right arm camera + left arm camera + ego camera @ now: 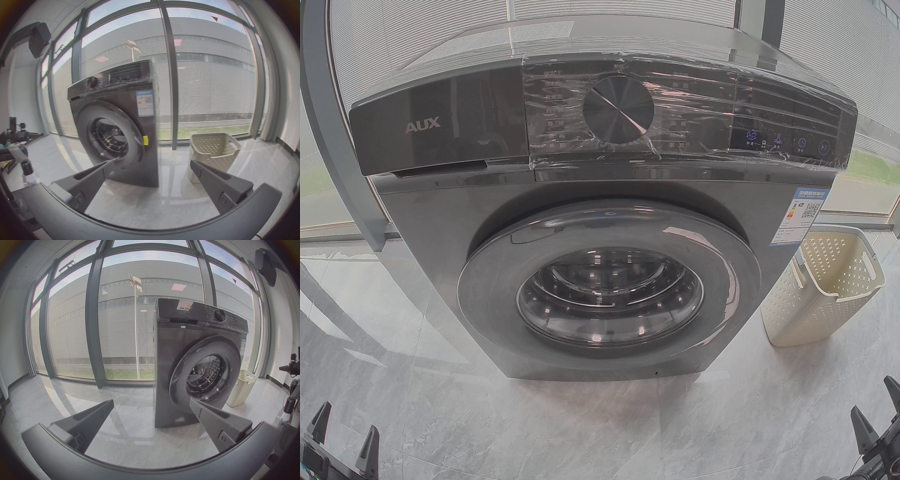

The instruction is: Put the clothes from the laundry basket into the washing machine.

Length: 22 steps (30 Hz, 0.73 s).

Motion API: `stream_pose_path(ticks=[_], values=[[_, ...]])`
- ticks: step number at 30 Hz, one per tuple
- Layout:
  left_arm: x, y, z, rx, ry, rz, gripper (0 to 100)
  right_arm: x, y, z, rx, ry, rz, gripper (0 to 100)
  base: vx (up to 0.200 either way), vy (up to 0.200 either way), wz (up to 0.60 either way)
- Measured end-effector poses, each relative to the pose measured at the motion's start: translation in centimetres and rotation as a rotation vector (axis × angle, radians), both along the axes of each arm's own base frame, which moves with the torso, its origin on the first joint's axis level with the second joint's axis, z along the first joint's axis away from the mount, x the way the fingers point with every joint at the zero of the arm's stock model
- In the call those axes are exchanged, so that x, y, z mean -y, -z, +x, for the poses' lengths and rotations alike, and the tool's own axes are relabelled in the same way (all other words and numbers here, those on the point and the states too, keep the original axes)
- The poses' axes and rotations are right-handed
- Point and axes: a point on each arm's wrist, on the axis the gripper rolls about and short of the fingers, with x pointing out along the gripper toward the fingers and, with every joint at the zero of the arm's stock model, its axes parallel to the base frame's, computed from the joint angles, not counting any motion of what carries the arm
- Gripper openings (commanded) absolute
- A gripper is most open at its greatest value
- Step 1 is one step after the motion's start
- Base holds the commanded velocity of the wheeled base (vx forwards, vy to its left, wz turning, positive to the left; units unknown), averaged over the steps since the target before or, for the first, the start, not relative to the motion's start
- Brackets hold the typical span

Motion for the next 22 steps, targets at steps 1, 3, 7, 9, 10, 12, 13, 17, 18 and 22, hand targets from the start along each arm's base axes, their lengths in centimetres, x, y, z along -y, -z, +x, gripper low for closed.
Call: stream_pose_path(ticks=[1, 3, 7, 9, 10, 12, 13, 17, 18, 22], values=[[0.0, 0.0, 0.0, 0.000, 0.000, -0.001, 100, 0.0, 0.1, -0.1, 0.004, 0.029, -0.004, 100, 0.000, 0.000, 0.00], [0.0, 0.0, 0.0, 0.000, -0.001, -0.004, 100, 0.0, 0.4, -0.3, 0.009, 0.069, -0.011, 100, 0.000, 0.000, 0.00], [0.0, 0.0, 0.0, 0.000, -0.001, -0.004, 100, 0.0, 0.8, -0.6, 0.003, 0.150, -0.004, 100, 0.000, 0.000, 0.00], [0.0, 0.0, 0.0, 0.001, -0.001, -0.004, 100, 0.0, 1.0, -0.7, -0.005, 0.184, 0.004, 100, 0.000, 0.000, 0.00], [0.0, 0.0, 0.0, 0.001, -0.001, -0.006, 100, 0.0, 1.1, -0.7, -0.005, 0.187, 0.007, 100, 0.000, 0.000, 0.00], [0.0, 0.0, 0.0, 0.001, -0.002, -0.011, 100, 0.0, 1.1, -0.8, -0.004, 0.185, 0.004, 100, 0.000, 0.000, 0.00], [0.0, 0.0, 0.0, 0.001, -0.002, -0.012, 100, 0.0, 1.1, -0.8, -0.002, 0.182, -0.001, 100, 0.000, 0.000, 0.00], [0.0, 0.0, 0.0, 0.001, 0.000, 0.004, 100, 0.0, 1.2, -0.8, 0.004, 0.171, -0.014, 100, 0.000, 0.000, 0.00], [0.0, 0.0, 0.0, 0.001, 0.001, 0.009, 100, 0.0, 1.2, -0.8, 0.005, 0.168, -0.014, 100, 0.000, 0.000, 0.00], [0.0, 0.0, 0.0, 0.002, 0.003, 0.009, 100, 0.0, 1.2, -0.9, 0.006, 0.168, -0.007, 100, 0.000, 0.000, 0.00]])
